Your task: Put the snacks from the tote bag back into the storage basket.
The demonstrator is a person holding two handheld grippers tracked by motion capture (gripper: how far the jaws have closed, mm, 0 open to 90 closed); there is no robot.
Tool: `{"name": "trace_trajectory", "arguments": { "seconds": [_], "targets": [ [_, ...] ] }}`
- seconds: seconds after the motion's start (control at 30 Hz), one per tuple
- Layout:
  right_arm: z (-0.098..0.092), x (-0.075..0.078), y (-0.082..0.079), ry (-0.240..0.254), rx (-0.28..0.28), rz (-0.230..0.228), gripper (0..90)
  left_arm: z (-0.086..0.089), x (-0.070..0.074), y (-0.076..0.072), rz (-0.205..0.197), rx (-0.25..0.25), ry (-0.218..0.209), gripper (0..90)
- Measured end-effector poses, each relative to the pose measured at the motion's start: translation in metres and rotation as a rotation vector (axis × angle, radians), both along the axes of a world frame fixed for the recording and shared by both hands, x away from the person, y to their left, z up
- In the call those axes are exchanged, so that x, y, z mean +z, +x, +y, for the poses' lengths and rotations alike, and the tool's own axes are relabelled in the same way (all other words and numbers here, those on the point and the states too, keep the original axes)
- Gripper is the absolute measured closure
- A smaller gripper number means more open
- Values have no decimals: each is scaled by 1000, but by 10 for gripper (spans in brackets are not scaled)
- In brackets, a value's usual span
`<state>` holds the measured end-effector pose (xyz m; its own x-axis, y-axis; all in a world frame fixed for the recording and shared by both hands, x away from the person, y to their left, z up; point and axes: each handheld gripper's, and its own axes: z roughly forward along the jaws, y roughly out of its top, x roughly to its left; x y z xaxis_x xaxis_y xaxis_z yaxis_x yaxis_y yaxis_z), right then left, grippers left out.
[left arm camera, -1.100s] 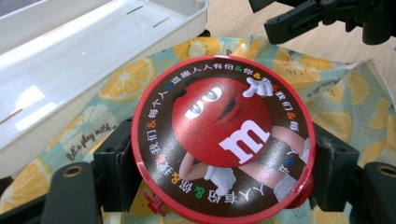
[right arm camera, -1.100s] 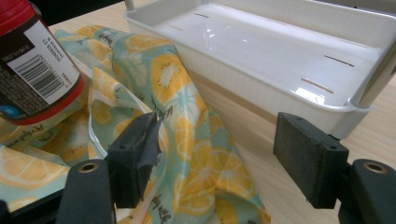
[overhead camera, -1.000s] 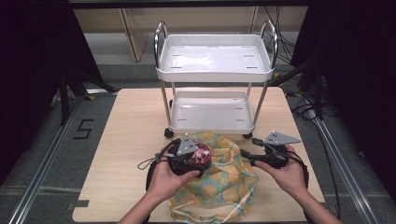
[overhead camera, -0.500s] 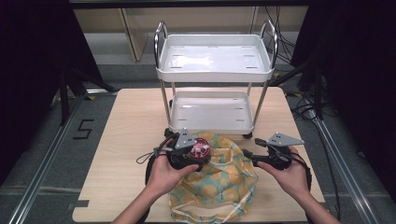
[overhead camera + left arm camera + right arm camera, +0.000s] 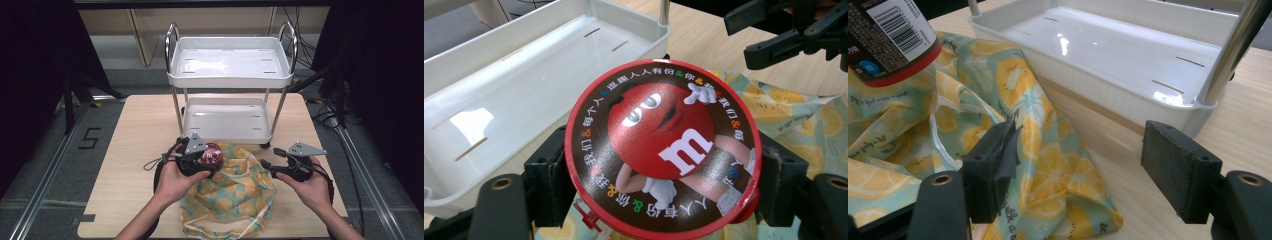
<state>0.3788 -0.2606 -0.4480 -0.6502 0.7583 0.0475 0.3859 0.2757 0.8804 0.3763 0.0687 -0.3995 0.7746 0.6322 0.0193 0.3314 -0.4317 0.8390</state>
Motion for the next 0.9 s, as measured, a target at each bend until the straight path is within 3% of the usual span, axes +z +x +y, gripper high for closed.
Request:
{"name": "trace_trajectory", "arguments": {
  "seconds": [0.53, 0.7, 0.73, 0.77, 0.8, 0.83, 0.9],
  "targets": [
    [2, 1, -4, 25, -15, 17, 300, 3, 6, 14, -17, 6, 36, 253],
    [0, 1, -1, -2, 6, -27, 298, 4, 10, 18, -26, 14, 43, 253],
    [0, 1, -1, 0, 2, -25, 298, 3, 9, 18, -25, 26, 34, 253],
    [2, 1, -3, 22, -4, 20, 298, 4, 10, 19, -28, 22, 36, 253],
    [2, 0, -2, 21, 1, 10, 298, 4, 11, 20, -26, 20, 41, 253],
    [1, 0, -3, 13, 5, 18, 298, 3, 10, 21, -21, 27, 24, 253],
    [3, 0, -4, 25, -2, 34, 298, 4, 10, 22, -28, 29, 37, 253]
  ]
}}
